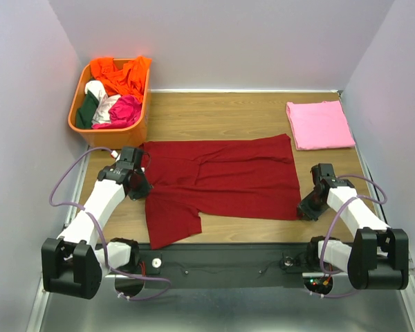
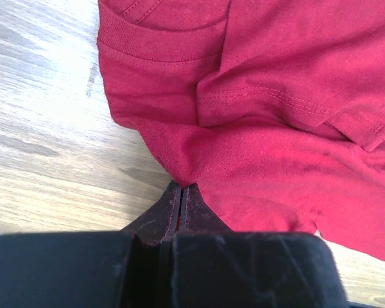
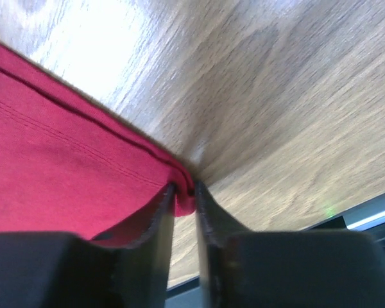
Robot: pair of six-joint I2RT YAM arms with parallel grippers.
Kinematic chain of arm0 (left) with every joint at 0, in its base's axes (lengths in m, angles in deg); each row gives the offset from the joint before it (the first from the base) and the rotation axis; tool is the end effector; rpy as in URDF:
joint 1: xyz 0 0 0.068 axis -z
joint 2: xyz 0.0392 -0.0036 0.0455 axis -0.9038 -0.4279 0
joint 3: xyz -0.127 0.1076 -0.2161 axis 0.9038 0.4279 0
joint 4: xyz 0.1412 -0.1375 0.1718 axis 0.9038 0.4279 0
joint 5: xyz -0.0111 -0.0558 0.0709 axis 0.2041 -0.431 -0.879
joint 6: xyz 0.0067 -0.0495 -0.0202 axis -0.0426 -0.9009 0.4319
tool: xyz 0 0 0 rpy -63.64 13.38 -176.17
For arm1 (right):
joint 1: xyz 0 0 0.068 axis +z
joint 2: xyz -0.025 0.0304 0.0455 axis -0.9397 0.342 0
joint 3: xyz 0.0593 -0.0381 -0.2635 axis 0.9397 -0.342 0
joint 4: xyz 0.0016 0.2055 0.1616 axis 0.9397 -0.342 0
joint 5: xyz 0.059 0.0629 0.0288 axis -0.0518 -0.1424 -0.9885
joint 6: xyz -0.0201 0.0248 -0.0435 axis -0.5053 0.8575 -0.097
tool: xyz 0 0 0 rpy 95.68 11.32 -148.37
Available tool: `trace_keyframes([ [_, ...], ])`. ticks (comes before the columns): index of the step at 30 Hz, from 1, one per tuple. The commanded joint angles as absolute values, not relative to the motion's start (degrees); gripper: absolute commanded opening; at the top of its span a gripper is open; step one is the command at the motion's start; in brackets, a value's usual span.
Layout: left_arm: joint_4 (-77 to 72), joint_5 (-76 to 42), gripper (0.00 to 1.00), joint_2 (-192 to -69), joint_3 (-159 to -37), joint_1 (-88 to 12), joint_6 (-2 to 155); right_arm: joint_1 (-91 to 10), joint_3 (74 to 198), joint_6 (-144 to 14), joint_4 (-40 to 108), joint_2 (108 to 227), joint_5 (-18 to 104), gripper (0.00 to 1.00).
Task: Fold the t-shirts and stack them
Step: Fold the tshirt
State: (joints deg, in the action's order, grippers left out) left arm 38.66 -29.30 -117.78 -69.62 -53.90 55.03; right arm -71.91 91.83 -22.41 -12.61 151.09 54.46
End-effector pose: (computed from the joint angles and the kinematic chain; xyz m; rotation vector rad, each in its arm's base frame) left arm 0.2050 -0.0363 0.2322 -0.5284 2.5419 -0.1863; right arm 0.1618 -0.0081 0.1597 1.2926 2.6643 -0.0028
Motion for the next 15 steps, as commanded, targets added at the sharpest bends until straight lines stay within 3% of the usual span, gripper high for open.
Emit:
trace_keyframes([
  [1,39.04,-28.96,0.0,-115.95,-69.47,-54.12,55.92,-72.29,92.18,-21.28,-11.16,151.05,56.16,0.19],
  [2,39.21,-28.69,0.0,-115.78,-69.55,-54.03,55.92,-72.29,92.44,-21.72,-11.08,150.88,56.16,0.11],
  [6,40.26,-28.95,0.0,-114.72,-69.99,-54.03,55.83,-72.29,93.32,-22.25,-11.86,150.0,56.16,0.01],
  [15,45.19,-27.64,0.0,-110.69,-69.65,-54.03,54.51,-72.29,100.08,-23.22,-17.75,144.02,54.32,0.01],
])
